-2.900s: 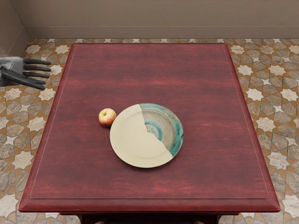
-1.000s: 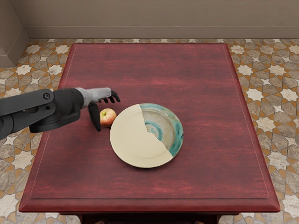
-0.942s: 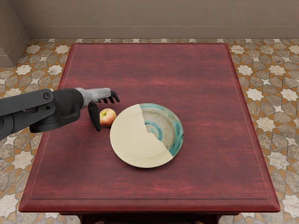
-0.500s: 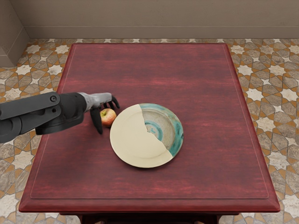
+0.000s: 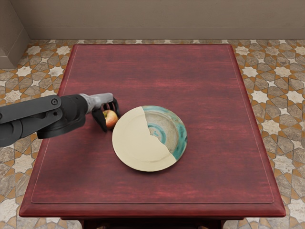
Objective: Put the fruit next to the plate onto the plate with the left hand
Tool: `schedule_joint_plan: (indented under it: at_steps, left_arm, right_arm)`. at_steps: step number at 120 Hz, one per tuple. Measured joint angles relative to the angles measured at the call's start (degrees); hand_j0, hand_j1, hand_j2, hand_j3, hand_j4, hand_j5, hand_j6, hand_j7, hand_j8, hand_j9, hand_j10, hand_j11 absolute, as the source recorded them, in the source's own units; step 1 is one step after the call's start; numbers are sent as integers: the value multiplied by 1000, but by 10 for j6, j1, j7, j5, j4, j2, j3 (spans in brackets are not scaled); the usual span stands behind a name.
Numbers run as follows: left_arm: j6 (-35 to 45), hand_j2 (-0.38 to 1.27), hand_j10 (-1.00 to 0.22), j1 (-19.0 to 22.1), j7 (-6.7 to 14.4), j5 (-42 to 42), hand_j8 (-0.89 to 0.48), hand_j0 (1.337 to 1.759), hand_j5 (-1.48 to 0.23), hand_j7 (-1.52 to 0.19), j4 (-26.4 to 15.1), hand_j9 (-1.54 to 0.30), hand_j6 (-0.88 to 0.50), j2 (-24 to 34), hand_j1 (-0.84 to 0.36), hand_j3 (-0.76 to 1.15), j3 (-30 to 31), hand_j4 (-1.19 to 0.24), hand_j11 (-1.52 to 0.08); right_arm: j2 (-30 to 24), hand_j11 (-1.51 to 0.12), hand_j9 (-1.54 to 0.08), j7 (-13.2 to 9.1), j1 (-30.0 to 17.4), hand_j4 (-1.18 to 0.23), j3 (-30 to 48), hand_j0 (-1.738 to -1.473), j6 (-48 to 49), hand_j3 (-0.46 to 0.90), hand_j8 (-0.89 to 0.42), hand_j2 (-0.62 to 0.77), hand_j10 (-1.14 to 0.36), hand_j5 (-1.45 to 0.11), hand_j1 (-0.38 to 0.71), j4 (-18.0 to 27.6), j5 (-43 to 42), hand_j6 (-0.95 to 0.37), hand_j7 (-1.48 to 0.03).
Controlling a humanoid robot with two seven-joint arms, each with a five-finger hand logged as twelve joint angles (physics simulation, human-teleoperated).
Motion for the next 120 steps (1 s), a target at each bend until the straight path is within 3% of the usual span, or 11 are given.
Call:
schedule_joint_plan:
  at_steps: [28,35,61,92,120]
  left_arm:
    - [1,547,-807,-1,0,-4,-285,1652,-1140,-1093,1,-1024,-225,0,-429,0,1,-384,-1071]
    - [0,488,-822,-1,0,-4,-288,1651,-1163,-1113,2,-1056,-207,0,-410,0,1,-393,-1091]
    - [-7,614,-846,-12,0,-7,-229,1648,-1198,-1153,-5,-1128,-175,9,-466,0,0,-357,-1143]
    - [-11,585,-857,-65,0,-72,-197,1646,-1209,-1165,-88,-1155,-154,51,-480,0,-1,-332,-1163]
    - [-15,546,-860,-77,0,-143,-210,1645,-1215,-1176,-155,-1164,-168,15,-443,0,-3,-354,-1170]
  right_arm:
    - [0,-29,-29,0,0,-23,0,-1658,0,0,-22,-4,-22,-29,-322,0,0,-23,-29]
    - [0,-29,-29,0,0,-23,0,-1658,0,0,-22,-4,-22,-29,-322,0,0,-23,-29]
    - [0,-29,-29,0,0,-23,0,-1658,0,0,-22,-4,-22,-29,-322,0,0,-23,-29]
    - [0,-29,-29,0,0,-23,0,-1658,0,0,-22,-4,-22,-29,-322,0,0,-23,-29]
    - [0,-29,-29,0,0,-23,0,-1658,0,0,-22,-4,-22,-29,-322,0,0,-23,-29]
